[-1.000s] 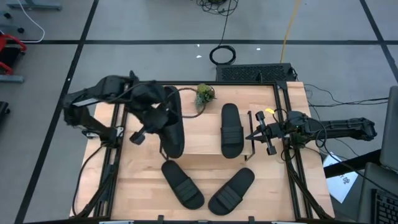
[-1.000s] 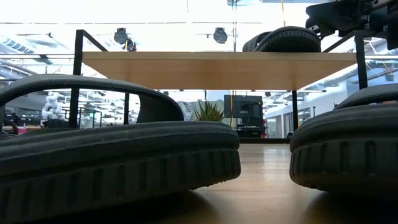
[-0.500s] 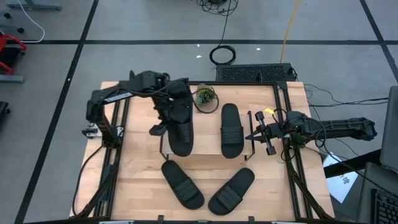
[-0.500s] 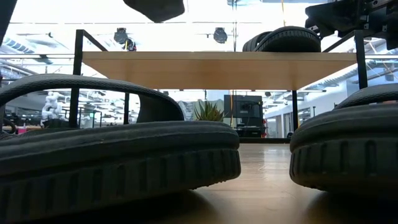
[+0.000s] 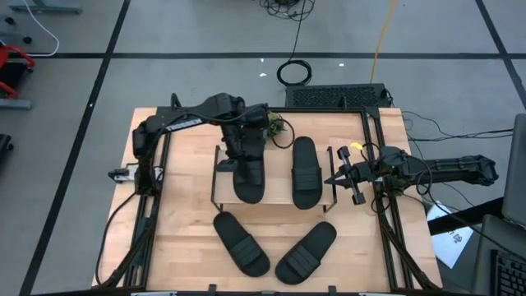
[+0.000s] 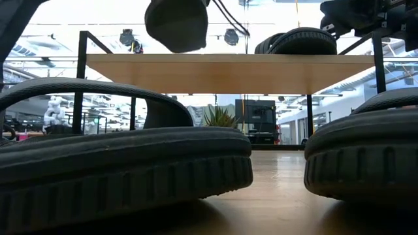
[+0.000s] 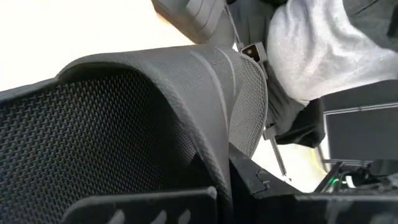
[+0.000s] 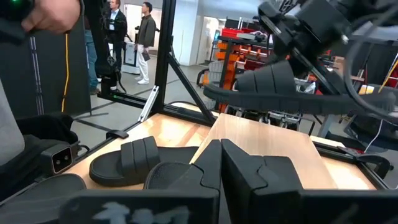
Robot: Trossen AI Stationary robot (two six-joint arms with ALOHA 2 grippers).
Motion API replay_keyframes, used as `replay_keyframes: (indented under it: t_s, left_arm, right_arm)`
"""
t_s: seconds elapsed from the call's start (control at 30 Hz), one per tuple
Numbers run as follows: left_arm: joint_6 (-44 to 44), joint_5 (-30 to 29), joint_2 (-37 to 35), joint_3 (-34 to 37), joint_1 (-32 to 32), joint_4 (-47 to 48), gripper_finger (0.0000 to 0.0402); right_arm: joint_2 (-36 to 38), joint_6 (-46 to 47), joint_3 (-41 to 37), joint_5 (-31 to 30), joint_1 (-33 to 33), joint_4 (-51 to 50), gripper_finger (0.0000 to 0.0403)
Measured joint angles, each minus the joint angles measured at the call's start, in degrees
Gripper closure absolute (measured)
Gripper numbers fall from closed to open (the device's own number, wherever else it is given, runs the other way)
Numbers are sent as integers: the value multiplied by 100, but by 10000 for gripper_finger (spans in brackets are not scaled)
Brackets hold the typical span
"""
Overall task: Pick and place slides into the shelf
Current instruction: Put the black slide on the shelf
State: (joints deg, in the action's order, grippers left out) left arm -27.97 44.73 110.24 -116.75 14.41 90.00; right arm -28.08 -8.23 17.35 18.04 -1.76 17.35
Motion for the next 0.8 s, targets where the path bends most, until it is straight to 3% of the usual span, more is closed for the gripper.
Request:
replay_keyframes:
  t_s: [0.17,0.5,0.8]
  left_arm:
    - [-66,324,271,2,79,-5,401]
    - [-280,321,306,27,197,-11,401]
    - [-173,206,305,518,147,-51,401]
  right_arm:
    - [-15,2,-1,2,0,1,403]
    - [-15,4,1,5,0,43,403]
    - [-15,0,1,7,-2,43,403]
